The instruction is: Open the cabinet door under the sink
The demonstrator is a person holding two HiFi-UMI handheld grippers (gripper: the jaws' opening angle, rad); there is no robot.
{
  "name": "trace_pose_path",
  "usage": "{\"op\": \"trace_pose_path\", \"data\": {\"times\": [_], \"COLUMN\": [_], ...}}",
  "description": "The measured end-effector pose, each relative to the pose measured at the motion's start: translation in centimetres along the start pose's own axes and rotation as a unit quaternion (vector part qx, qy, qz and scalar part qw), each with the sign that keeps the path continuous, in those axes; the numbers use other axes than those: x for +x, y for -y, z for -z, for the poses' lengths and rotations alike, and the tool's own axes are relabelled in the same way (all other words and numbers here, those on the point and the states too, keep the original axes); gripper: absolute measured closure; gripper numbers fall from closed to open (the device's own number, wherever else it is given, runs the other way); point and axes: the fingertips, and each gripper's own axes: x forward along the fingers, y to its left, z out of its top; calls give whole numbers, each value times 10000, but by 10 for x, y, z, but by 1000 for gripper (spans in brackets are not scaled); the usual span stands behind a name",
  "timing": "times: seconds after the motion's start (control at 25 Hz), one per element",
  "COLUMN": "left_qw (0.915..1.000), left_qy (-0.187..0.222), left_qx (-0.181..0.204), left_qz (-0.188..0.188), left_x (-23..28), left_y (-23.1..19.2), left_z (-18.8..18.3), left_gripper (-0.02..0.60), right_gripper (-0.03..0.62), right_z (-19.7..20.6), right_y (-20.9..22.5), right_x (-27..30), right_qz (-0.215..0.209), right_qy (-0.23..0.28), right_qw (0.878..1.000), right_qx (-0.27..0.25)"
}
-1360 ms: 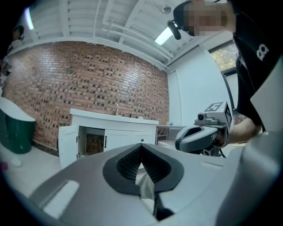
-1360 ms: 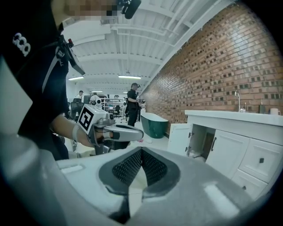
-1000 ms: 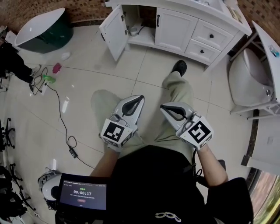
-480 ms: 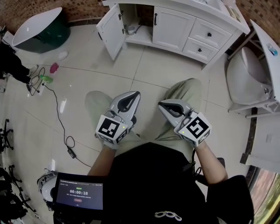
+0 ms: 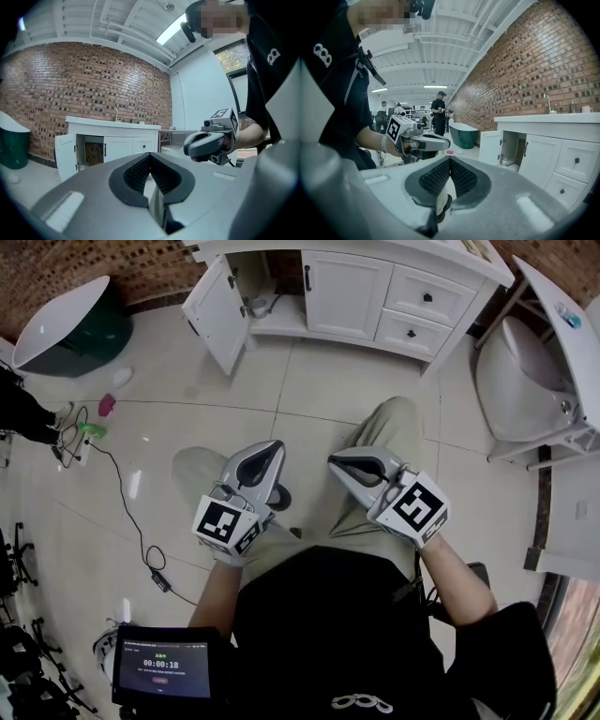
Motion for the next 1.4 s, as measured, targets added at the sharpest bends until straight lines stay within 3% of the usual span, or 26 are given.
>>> {"op": "trace_pose_path", "data": {"times": [0.44,1.12,1.4], "left_qw": [9999,9999,9999], "left_qy": [-19,-52,-76], "left_qx": [-79,-92,-84], "left_qz": [-101,19,34], "left_x": [-12,-9,-10], "left_y": [-2,5,5], "left_z": [10,11,13], "left_gripper": [566,566,566], "right_gripper": [603,603,603], "right_z": [-4,-5,-6], "right_y": [-9,3,-2], "right_x": [12,7,9], "right_qz": [-226,-1,-113], "right_qy": [108,99,153], "right_qw": [9996,9999,9998], "right_qx": [-152,102,64]}}
